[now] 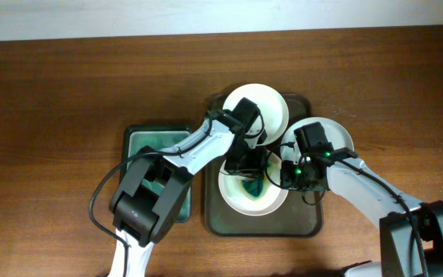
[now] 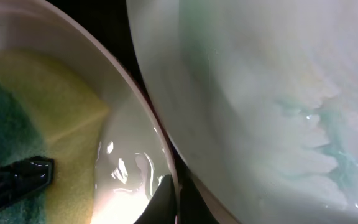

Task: Clean dirty plates on tray and stack at the side
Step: 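Scrub the held plate with the sponge in the left gripper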

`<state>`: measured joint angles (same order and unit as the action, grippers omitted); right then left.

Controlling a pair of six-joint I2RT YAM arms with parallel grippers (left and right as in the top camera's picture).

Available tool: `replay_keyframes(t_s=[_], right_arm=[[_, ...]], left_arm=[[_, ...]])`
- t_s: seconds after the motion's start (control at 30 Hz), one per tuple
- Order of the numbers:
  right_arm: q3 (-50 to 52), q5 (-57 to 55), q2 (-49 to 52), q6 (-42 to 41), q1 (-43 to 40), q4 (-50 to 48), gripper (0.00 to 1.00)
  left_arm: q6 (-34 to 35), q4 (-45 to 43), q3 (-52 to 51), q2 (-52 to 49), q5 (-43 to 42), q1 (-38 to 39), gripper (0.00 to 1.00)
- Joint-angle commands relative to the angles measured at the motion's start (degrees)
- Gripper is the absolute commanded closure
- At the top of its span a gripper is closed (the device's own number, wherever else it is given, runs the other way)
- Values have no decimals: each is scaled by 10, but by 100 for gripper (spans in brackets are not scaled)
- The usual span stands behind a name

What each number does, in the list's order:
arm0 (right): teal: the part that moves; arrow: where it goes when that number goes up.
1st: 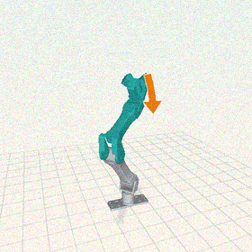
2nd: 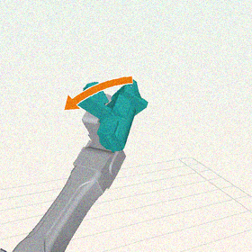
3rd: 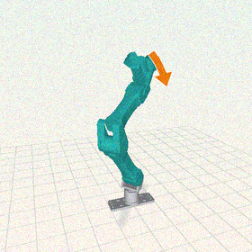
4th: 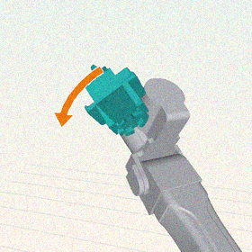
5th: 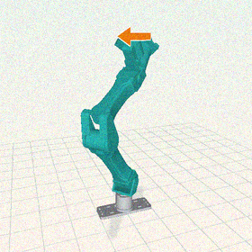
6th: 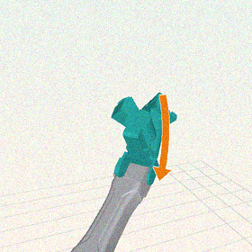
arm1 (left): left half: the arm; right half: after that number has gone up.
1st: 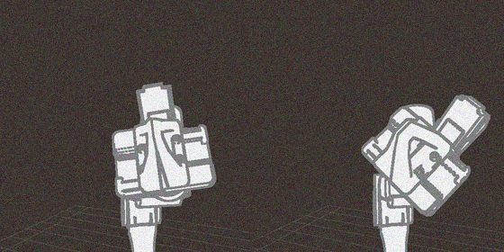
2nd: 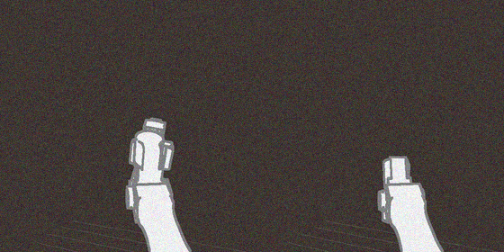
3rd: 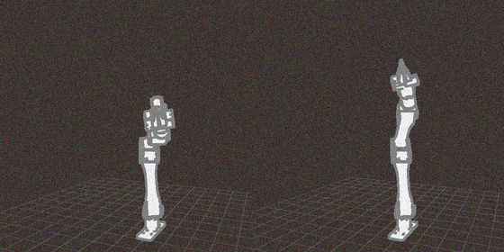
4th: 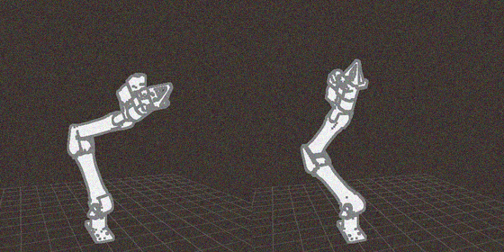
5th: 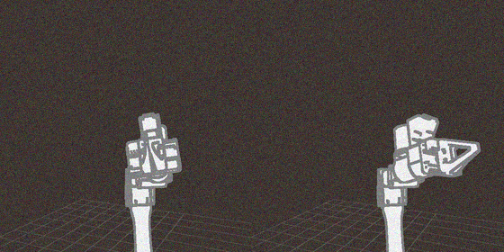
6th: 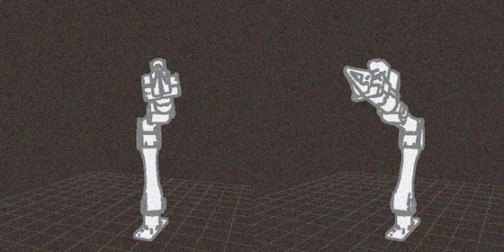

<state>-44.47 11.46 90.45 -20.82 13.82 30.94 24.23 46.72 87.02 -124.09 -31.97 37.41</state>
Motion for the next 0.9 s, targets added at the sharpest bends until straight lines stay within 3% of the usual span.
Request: replay_keyframes(t_s=[0.0,0.07,0.1,0.3,0.4,0.5,0.63,0.87], right_arm=[[-11,-2,2,-5,4,-10,96],[-11,-2,2,-5,4,-10,96],[-11,-4,2,-5,4,-9,96],[-11,-10,2,-5,4,-7,96],[-11,-16,2,-7,3,-15,96],[-11,-16,2,-42,3,-46,96],[-11,-17,2,-59,3,-73,96],[-11,-32,2,-50,4,-84,96]], left_arm=[[19,65,2,-19,110,9,100],[19,113,23,-19,171,-1,100],[33,155,41,-19,241,-8,100],[45,217,82,-19,366,-16,100],[46,199,84,-19,322,-15,100],[46,159,84,-19,199,-14,100],[46,104,83,-19,95,-9,100],[49,42,83,-20,60,26,100]])
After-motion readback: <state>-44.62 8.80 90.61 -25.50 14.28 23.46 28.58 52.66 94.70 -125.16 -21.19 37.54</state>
